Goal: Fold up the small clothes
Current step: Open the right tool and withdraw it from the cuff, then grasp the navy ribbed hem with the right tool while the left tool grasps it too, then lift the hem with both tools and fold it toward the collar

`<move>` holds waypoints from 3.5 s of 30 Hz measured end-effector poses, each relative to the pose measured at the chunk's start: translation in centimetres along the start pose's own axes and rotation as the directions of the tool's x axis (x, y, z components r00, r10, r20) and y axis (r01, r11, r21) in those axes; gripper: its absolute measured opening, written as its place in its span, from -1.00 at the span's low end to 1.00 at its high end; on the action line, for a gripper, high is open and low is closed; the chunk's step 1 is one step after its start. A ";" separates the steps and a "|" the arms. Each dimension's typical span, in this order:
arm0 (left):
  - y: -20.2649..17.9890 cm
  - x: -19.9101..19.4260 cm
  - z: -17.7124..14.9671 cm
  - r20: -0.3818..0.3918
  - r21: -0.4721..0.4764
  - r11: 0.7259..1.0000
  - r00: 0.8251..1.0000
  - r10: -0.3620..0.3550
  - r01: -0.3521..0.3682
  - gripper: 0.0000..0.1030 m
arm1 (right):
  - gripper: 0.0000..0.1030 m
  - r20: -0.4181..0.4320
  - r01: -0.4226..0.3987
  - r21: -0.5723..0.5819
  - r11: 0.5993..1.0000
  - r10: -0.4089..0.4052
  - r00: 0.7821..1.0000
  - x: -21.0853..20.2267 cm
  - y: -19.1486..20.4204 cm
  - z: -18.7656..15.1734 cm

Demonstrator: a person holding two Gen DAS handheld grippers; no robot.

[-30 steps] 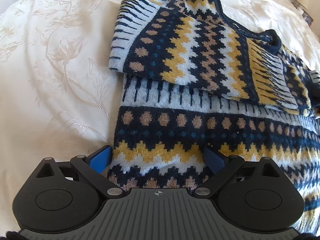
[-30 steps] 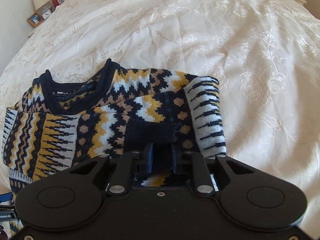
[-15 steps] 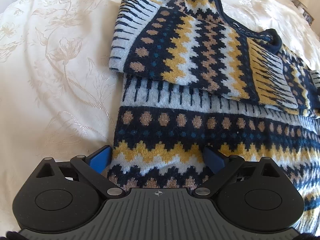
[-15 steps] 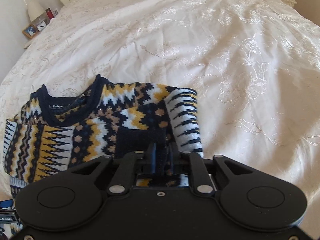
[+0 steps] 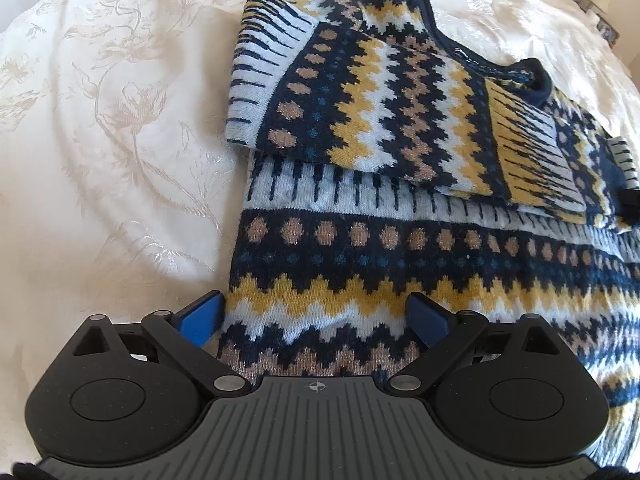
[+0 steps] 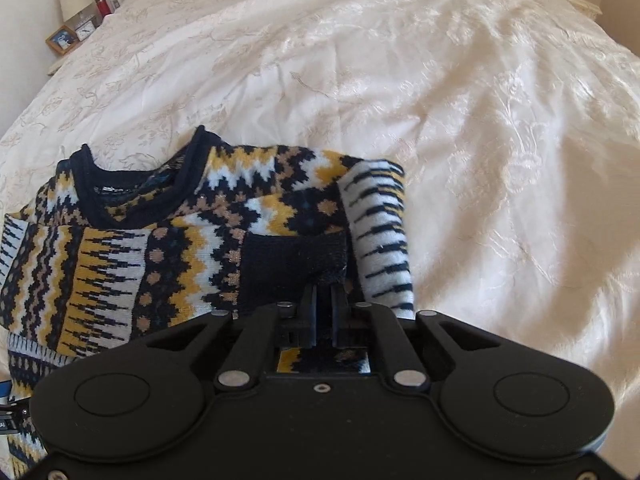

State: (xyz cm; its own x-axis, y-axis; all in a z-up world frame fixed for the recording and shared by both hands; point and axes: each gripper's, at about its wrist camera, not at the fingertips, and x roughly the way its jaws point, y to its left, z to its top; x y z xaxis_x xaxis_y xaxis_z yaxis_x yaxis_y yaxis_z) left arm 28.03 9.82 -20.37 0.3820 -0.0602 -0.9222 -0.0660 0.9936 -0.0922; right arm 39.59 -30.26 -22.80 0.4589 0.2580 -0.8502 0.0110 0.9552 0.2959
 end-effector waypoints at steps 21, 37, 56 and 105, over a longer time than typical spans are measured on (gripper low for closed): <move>1.4 -7.7 -10.0 -0.027 0.051 0.995 0.996 -0.090 0.091 0.89 | 0.53 -0.107 -0.185 -0.113 0.976 0.173 0.979 -9.7 -0.4 -13.9; 0.6 -8.6 -17.5 -0.117 0.107 0.987 0.987 -0.107 0.120 0.89 | 0.56 -0.311 -0.300 -0.112 0.947 0.254 0.916 -10.6 0.0 -24.0; 0.7 -6.2 -18.0 -0.115 0.082 0.988 0.986 -0.118 0.127 0.98 | 1.00 -0.285 -0.383 -0.040 0.923 0.357 0.889 -8.2 0.0 -26.6; 1.6 -15.6 2.8 0.435 -0.084 0.911 0.838 -0.331 0.403 -0.90 | -0.76 0.233 -0.545 0.142 0.826 0.507 0.830 -13.7 -1.4 -5.1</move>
State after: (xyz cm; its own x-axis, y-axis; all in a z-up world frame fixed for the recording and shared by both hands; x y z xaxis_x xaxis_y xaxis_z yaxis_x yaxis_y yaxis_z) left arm 24.54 12.57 -5.14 0.7425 -0.3373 -0.5787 0.0169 0.8731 -0.4872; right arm 28.75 -34.41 -13.83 0.5930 0.6650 -0.4540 -0.1148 0.6279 0.7698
